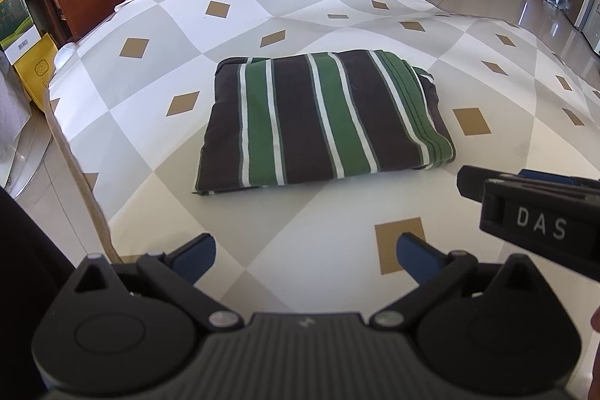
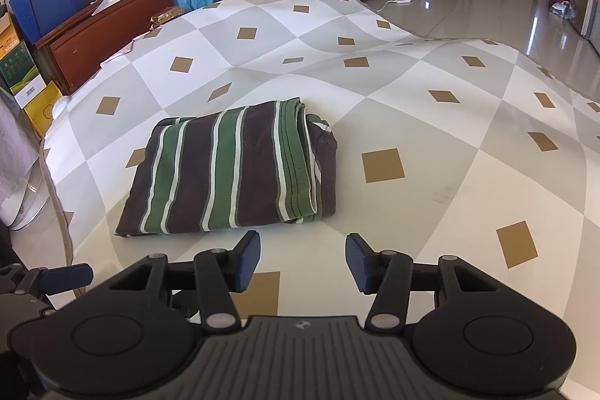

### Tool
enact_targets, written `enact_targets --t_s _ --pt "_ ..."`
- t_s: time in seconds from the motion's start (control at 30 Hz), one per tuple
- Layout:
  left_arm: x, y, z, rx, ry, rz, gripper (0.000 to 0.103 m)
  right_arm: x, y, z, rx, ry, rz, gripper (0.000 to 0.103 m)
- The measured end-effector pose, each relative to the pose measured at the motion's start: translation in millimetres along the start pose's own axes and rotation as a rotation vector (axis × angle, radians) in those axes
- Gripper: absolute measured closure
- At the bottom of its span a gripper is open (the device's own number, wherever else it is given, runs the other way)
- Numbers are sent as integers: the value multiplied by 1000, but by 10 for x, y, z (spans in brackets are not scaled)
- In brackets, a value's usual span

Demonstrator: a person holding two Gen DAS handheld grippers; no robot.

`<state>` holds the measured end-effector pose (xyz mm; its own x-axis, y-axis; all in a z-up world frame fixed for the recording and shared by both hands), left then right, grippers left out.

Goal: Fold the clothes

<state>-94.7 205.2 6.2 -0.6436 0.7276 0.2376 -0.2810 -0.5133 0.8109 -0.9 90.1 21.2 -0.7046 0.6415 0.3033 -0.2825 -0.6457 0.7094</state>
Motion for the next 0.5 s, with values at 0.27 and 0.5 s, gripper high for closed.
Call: enact_targets --t_s 0.27,0.5 --pt "-92 62 5 -14 -28 -17 0 -142 87 -7 -13 -56 -22 54" --pt "-240 100 -20 -22 -78 -33 0 -298 213 -34 -30 -99 -55 54"
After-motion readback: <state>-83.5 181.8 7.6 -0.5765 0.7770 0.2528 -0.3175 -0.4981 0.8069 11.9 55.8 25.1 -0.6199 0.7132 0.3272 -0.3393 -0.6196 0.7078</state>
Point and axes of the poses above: each gripper's, at about its wrist camera, not at the fingertips, and y roughly against the way its jaws point, x to its left, z to its top, the point moved 4 cm from there along -y, roughly the way its jaws point, and after that the axes turned 14 degrees about z, right-handed, at the moved point
